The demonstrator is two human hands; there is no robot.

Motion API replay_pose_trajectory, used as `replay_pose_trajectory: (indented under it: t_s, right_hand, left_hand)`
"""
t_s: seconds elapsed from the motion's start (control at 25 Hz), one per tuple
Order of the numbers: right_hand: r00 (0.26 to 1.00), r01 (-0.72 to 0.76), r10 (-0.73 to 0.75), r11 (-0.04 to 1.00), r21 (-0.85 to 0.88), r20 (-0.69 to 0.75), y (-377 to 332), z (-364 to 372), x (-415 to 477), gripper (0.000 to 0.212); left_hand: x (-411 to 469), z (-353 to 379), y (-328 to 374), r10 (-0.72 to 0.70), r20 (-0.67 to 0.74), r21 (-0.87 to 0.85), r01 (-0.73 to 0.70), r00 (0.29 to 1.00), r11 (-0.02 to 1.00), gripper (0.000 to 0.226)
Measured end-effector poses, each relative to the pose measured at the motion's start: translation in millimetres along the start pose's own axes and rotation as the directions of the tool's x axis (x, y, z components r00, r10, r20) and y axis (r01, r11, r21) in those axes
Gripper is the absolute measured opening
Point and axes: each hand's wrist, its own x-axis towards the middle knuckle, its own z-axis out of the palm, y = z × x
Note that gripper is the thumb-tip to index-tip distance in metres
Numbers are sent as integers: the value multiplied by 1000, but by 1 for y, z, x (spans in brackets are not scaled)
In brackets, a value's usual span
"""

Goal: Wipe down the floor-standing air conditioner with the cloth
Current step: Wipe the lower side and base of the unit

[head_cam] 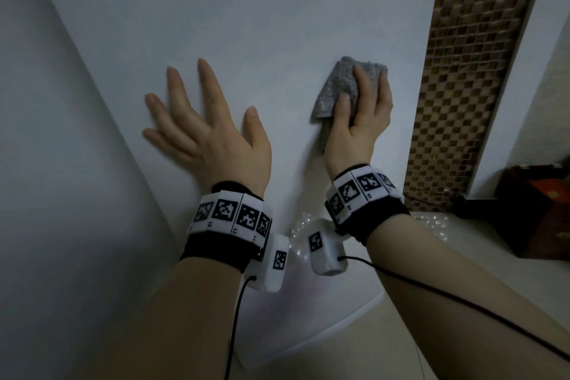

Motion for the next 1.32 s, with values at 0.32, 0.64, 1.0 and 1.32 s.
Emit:
replay_pose_trajectory:
  t_s: [0.32,0.64,1.0,1.32]
  right_hand:
    - [999,-10,10,1000,10,-40,-7,11,-8,38]
    - [997,-35,38,999,40,-71,-17,23,-16,38]
    - [997,-10,13,1000,26,-81,-26,34,-30,36]
    - [995,53,-54,999,-4,-90,-32,42,-41,35]
  left_hand:
    - [7,-7,-18,-6,-6,-29,6,1000,1000,68]
    - [15,-13,-33,15,-32,-47,-17,999,999,66]
    - [20,-22,-52,0,-39,-156,-6,999,988,62]
    - [23,-31,-64,-3,-50,-317,-13,999,948,68]
